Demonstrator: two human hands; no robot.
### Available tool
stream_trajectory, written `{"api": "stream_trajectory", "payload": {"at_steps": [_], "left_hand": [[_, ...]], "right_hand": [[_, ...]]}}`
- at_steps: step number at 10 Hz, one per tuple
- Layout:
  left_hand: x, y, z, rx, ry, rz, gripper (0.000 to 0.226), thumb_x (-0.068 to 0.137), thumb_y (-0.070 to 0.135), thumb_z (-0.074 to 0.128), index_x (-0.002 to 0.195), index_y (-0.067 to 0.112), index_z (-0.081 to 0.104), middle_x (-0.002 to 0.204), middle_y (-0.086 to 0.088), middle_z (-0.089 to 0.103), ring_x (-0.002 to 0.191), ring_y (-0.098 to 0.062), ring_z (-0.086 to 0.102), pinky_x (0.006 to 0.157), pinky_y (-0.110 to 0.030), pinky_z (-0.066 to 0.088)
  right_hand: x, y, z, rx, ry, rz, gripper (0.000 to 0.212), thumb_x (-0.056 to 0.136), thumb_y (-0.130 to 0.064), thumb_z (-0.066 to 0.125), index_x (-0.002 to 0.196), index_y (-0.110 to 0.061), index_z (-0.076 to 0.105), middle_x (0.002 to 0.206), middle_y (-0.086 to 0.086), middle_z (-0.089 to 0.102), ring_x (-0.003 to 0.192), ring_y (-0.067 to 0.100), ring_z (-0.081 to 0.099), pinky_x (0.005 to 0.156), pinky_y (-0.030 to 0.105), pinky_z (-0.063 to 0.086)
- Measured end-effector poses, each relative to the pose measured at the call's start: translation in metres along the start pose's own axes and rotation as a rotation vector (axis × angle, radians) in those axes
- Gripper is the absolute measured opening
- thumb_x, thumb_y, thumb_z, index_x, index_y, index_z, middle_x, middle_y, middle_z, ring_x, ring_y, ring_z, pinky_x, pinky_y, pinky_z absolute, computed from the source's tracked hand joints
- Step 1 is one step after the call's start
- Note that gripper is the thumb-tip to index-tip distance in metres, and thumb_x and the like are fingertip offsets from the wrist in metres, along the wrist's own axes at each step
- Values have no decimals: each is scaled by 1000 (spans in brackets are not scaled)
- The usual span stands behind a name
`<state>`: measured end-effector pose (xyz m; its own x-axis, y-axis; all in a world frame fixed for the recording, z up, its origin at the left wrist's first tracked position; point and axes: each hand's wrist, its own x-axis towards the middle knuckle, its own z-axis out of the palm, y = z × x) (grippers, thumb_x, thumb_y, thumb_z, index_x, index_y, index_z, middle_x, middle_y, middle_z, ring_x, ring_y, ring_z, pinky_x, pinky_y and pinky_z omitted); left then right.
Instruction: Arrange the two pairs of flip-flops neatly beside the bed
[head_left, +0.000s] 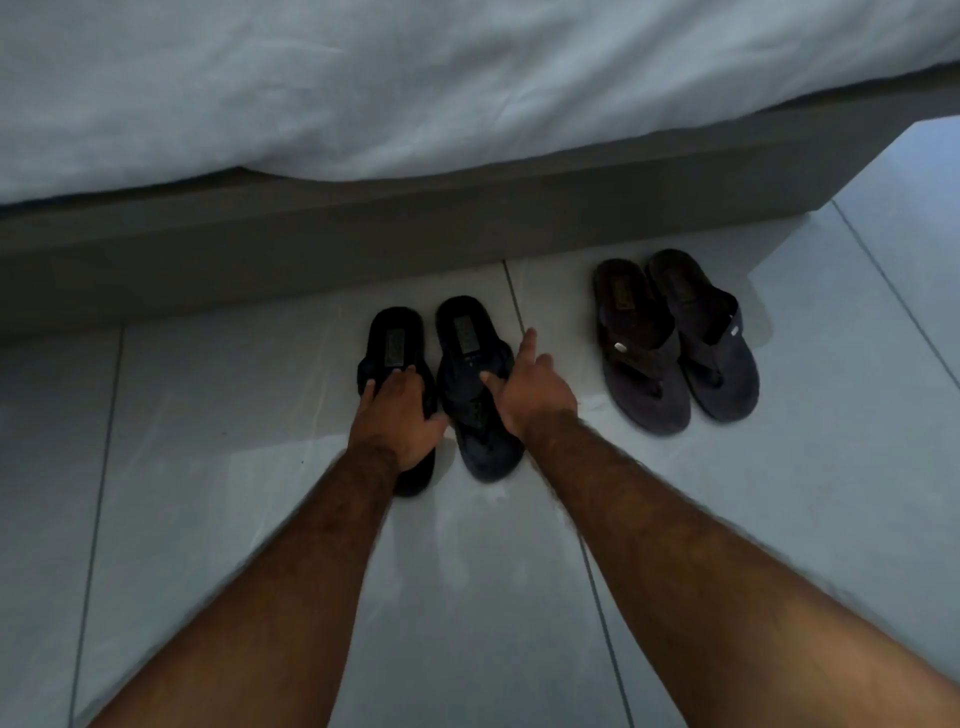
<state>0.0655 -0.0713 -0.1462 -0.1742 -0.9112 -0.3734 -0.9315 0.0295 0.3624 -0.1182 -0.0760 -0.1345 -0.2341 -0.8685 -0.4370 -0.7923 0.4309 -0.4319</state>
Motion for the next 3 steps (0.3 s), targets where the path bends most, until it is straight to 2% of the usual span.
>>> {"api": "stream_trajectory", "payload": {"at_steps": [1,2,3], "left_hand": [[-2,29,-23,16,102,114,76,83,41,48,149,5,37,157,-16,39,151,-27,27,127,-42,11],[-4,83,-54,28,164,321,75,81,38,46,147,4,41,160,-15,36,151,-29,28,127,-42,16],[-6,150,-92,103,186,551,71,86,30,49,150,3,38,163,-15,30,152,-27,26,126,-37,18]], "right_hand": [[-16,7,-38,-215,182,-134,95,96,-62,40,162,-6,2,153,20,38,137,37,43,107,51,43],[-25,20,-99,-288,301,-266,92,97,-62,38,161,-4,10,164,18,27,154,33,22,120,48,30],[-39,37,-168,-358,431,-426,87,98,-60,37,161,-3,17,167,18,22,158,31,16,125,48,23]]}}
